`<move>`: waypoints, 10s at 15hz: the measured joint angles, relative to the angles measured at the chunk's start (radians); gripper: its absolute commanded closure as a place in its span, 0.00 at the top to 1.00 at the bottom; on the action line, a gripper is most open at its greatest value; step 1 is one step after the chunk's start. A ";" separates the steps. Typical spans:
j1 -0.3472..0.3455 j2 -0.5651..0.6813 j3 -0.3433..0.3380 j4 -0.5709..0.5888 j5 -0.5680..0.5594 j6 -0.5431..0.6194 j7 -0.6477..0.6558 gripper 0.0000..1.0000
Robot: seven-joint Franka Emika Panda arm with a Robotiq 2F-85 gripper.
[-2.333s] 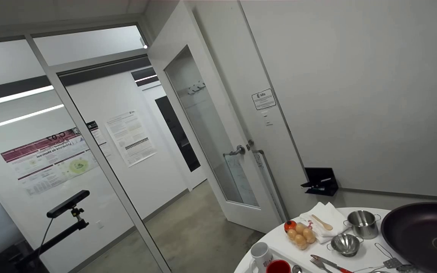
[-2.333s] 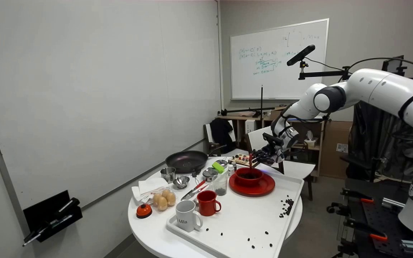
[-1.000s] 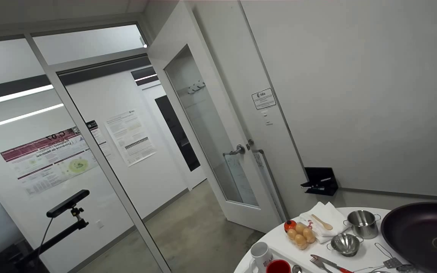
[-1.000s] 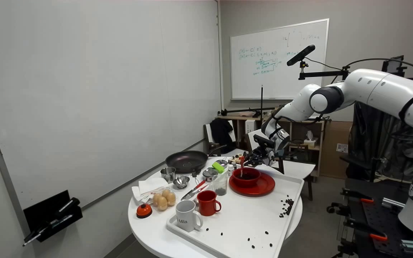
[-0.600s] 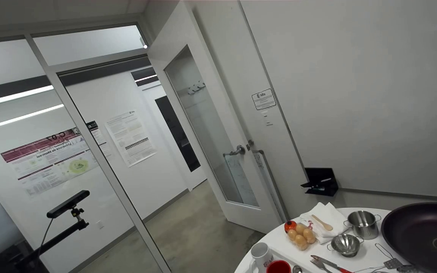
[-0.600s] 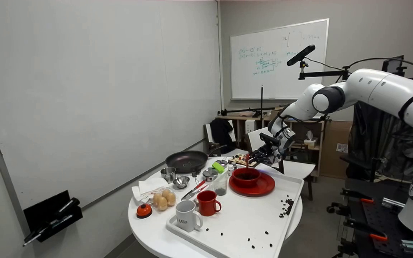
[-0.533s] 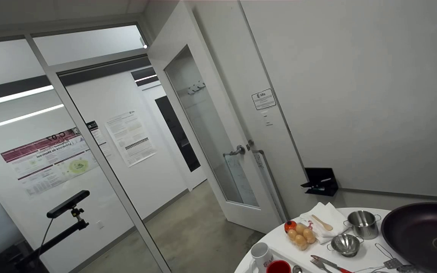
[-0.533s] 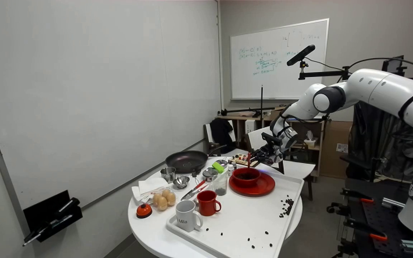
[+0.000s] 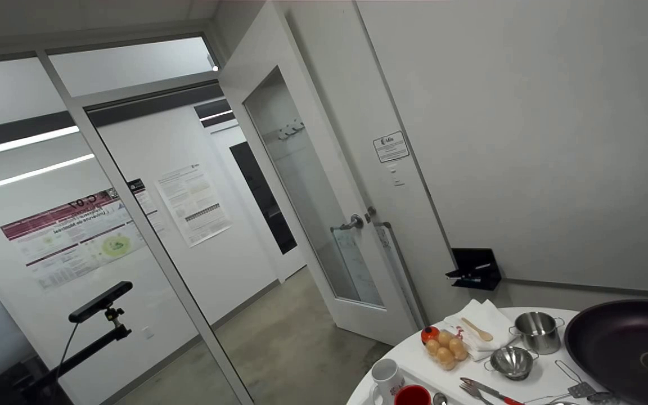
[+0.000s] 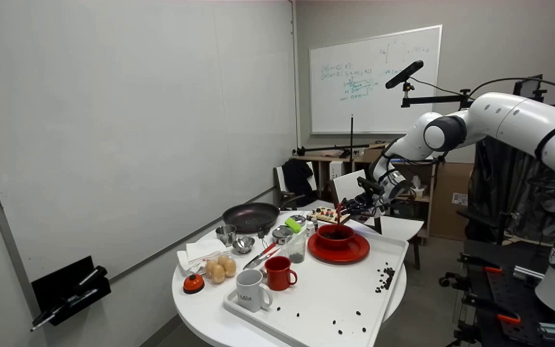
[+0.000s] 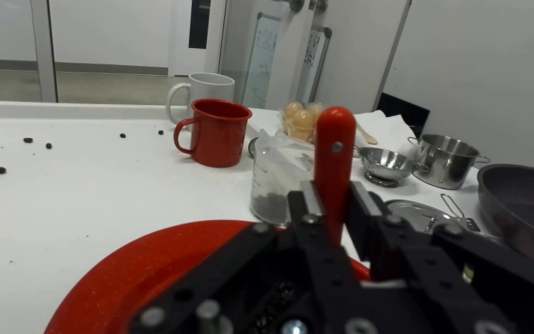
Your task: Use the spoon to mix the contents of the bowl
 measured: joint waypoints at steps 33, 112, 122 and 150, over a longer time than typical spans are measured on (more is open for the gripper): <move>0.007 0.020 0.011 0.004 -0.007 -0.017 -0.002 0.07; 0.021 0.110 0.042 0.126 0.026 -0.108 0.108 0.07; -0.011 0.110 0.045 0.132 0.028 -0.107 0.108 0.07; 0.038 0.214 0.026 0.356 0.022 -0.061 0.188 0.07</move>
